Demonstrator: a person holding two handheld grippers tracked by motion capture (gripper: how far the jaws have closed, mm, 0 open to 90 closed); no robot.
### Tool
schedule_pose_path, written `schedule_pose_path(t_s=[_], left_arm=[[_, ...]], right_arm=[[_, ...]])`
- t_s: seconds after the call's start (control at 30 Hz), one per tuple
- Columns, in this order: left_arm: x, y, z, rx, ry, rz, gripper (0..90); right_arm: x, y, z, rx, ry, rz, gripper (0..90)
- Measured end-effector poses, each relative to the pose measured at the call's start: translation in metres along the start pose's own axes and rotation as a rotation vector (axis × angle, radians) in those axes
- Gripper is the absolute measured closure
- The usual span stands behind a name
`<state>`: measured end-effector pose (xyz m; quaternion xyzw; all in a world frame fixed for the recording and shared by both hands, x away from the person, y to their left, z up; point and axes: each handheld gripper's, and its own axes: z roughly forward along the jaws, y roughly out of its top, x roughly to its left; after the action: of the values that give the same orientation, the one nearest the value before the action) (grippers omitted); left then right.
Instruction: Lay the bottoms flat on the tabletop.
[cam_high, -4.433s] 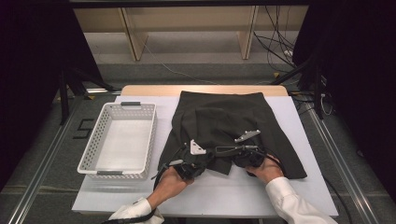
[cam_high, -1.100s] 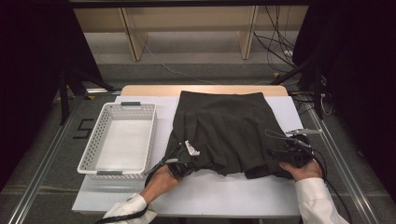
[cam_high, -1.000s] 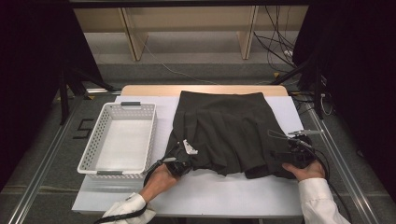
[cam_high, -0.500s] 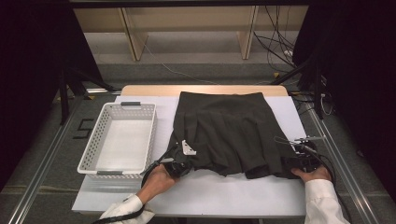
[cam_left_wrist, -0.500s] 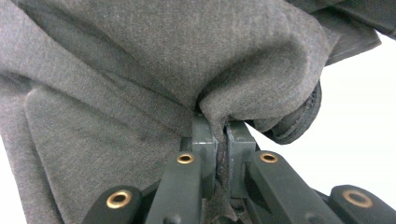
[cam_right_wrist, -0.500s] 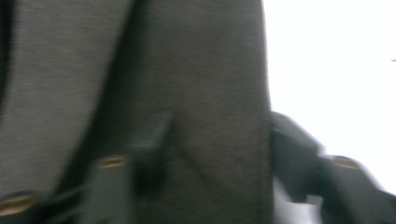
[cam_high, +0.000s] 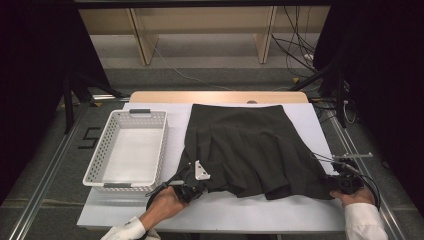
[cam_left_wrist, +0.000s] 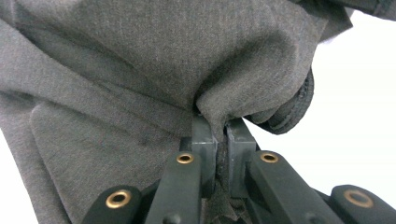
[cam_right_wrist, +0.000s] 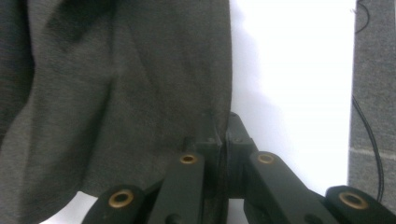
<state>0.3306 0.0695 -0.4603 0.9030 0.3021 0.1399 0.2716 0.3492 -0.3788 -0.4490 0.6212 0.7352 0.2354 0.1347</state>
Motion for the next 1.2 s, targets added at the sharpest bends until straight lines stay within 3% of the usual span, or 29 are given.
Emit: schedule_pose_path(t_s=[0.27, 0.37, 0.43, 0.47, 0.53, 0.57, 0.63, 0.73, 0.83, 1.0, 1.1, 1.2], left_arm=[[-0.020, -0.010, -0.014, -0.017, -0.003, 0.039, 84.1], [-0.020, -0.012, -0.014, -0.008, 0.000, 0.047, 84.0], [-0.017, -0.014, -0.013, -0.005, -0.009, 0.031, 83.9], [-0.016, -0.014, -0.013, -0.004, -0.012, 0.027, 83.9], [-0.017, -0.014, -0.012, -0.003, -0.009, 0.030, 83.9], [-0.018, -0.014, -0.012, -0.001, -0.002, 0.039, 83.9], [-0.018, -0.014, -0.013, 0.001, 0.007, 0.051, 84.1], [-0.019, -0.014, -0.015, 0.008, 0.037, 0.066, 84.6], [-0.017, -0.016, -0.015, 0.007, 0.034, 0.062, 84.8], [-0.010, -0.018, -0.018, -0.006, 0.019, 0.024, 84.7], [-0.012, -0.018, -0.015, 0.002, 0.021, 0.034, 84.5], [-0.014, -0.018, -0.012, 0.011, 0.017, 0.046, 84.3]], right_arm=[[-0.005, -0.012, -0.010, 0.007, -0.014, 0.008, 87.7], [-0.005, -0.016, -0.013, 0.007, -0.010, 0.000, 87.7], [-0.004, -0.017, -0.014, 0.010, -0.004, -0.011, 87.2], [-0.003, -0.017, -0.015, 0.011, 0.002, -0.011, 85.3], [-0.001, -0.013, -0.014, -0.008, 0.012, -0.025, 62.7], [0.000, -0.009, -0.014, -0.027, 0.027, -0.029, 54.6], [0.003, 0.005, -0.014, -0.053, 0.046, -0.041, 47.3], [0.011, 0.031, -0.008, -0.064, 0.035, -0.076, 42.1], [0.014, 0.060, 0.007, -0.068, 0.016, -0.072, 43.5], [0.016, 0.095, 0.038, -0.051, 0.007, -0.063, 40.9], [0.013, 0.110, 0.050, -0.054, 0.025, -0.032, 40.7], [0.008, 0.122, 0.061, -0.067, 0.014, 0.004, 44.7]])
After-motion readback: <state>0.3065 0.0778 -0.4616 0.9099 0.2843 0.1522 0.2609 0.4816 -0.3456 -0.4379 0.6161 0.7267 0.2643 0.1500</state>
